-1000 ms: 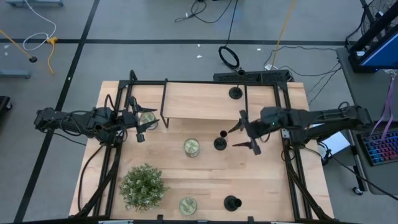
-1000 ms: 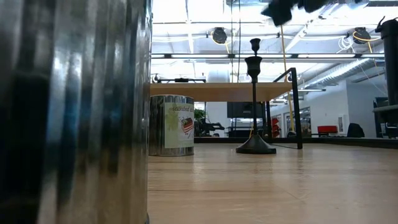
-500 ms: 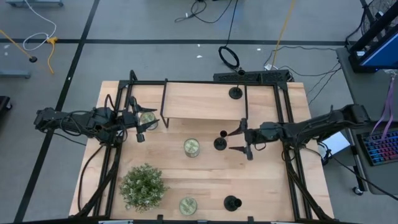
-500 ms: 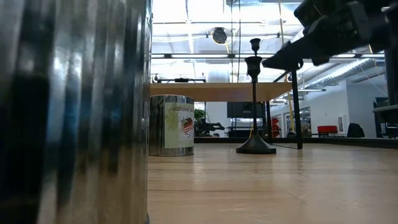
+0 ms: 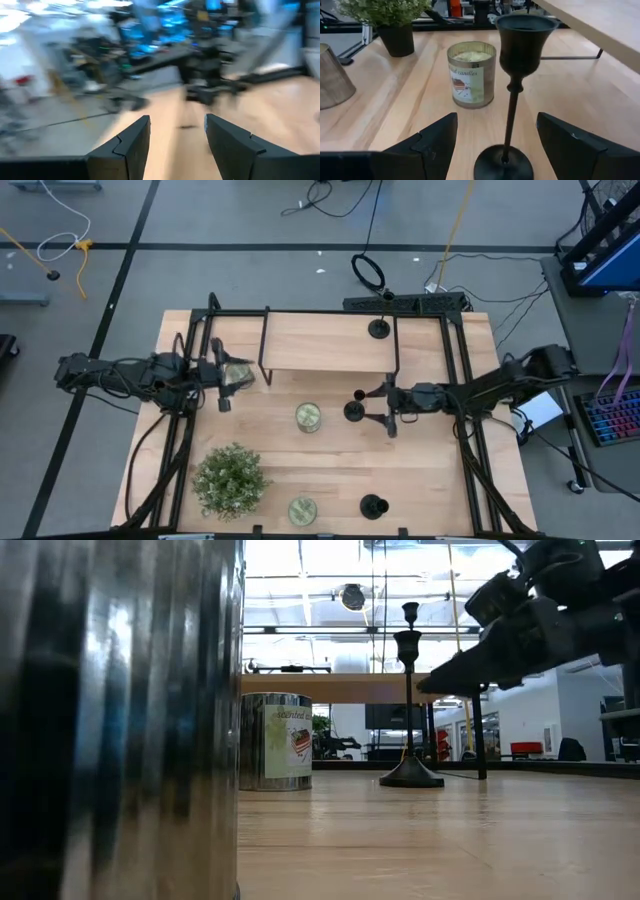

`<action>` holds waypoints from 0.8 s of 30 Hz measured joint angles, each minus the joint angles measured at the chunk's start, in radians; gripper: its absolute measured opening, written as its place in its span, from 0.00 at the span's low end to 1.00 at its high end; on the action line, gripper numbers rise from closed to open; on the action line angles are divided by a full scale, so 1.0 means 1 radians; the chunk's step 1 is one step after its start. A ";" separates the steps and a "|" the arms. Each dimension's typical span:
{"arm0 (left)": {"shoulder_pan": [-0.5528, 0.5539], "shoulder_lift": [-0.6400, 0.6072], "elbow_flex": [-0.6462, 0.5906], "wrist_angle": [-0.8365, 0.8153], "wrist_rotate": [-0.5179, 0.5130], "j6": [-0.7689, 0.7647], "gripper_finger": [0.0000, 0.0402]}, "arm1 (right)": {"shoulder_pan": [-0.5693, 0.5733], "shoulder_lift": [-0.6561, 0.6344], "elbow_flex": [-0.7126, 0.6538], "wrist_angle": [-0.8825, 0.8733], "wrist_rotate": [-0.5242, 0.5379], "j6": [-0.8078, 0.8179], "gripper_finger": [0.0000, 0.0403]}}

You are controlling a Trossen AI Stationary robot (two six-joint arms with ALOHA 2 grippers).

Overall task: Pick & Place candle stick holders
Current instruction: Put the top black candle holder on the shelf

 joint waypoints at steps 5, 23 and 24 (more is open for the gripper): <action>-0.001 0.093 0.000 -0.051 0.210 -0.104 0.49 | 0.000 0.085 0.008 0.137 0.047 -0.002 0.66; 0.000 0.264 0.000 0.088 0.138 -0.021 0.49 | -0.013 0.185 0.085 0.140 0.097 0.046 0.28; 0.000 0.264 0.000 0.087 0.138 -0.021 0.49 | -0.013 0.185 0.085 0.140 0.097 0.056 0.23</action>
